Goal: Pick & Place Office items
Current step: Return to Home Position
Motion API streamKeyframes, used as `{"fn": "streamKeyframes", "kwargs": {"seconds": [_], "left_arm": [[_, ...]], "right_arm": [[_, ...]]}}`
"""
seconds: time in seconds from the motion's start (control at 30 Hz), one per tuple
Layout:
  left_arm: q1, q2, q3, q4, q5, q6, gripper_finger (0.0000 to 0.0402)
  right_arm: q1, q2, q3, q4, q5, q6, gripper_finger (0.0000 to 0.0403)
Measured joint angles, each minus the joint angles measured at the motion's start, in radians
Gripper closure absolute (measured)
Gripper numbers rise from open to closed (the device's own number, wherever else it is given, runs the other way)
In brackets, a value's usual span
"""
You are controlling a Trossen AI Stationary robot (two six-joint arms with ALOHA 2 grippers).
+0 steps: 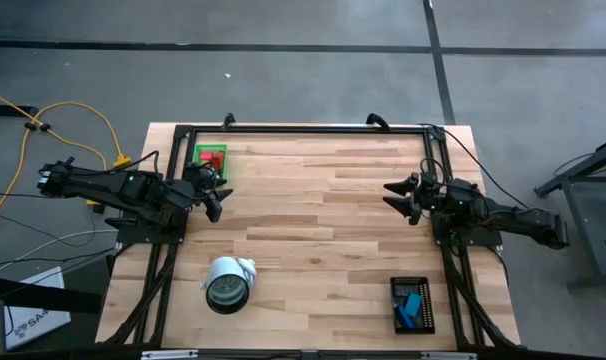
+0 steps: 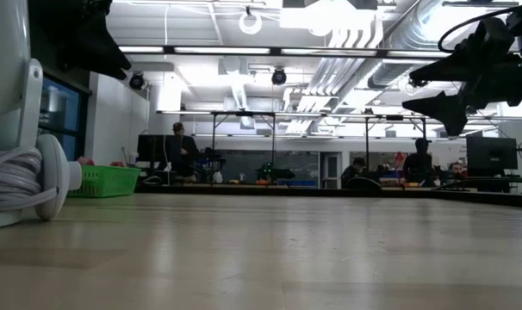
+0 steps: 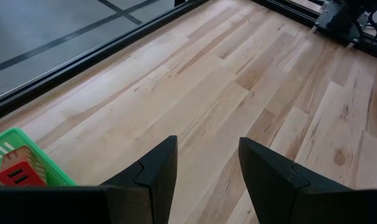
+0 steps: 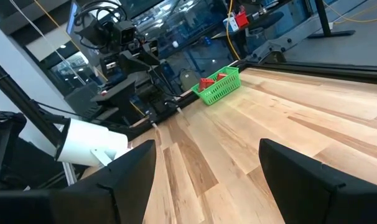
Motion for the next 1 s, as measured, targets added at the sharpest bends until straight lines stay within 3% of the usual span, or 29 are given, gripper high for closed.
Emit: {"fn": "streamKeyframes", "kwargs": {"seconds": [0.33, 0.6, 0.77, 1.0], "left_arm": [[0.000, 0.000, 0.000, 0.000, 0.000, 0.002, 0.0238], [-0.013, 0.000, -0.002, 0.001, 0.015, 0.091, 0.0238], [-0.108, -0.007, -0.051, 0.026, -0.007, 0.125, 0.0238], [-0.287, -0.165, -0.216, 0.217, -0.163, 0.278, 0.0238]], "right_arm": [[0.000, 0.000, 0.000, -0.002, -0.004, 0.002, 0.0131], [0.000, 0.000, 0.000, -0.003, -0.006, 0.002, 0.0131], [0.000, 0.000, 0.000, -0.003, -0.007, 0.002, 0.0131], [0.000, 0.000, 0.000, -0.001, -0.007, 0.002, 0.0131]]}}
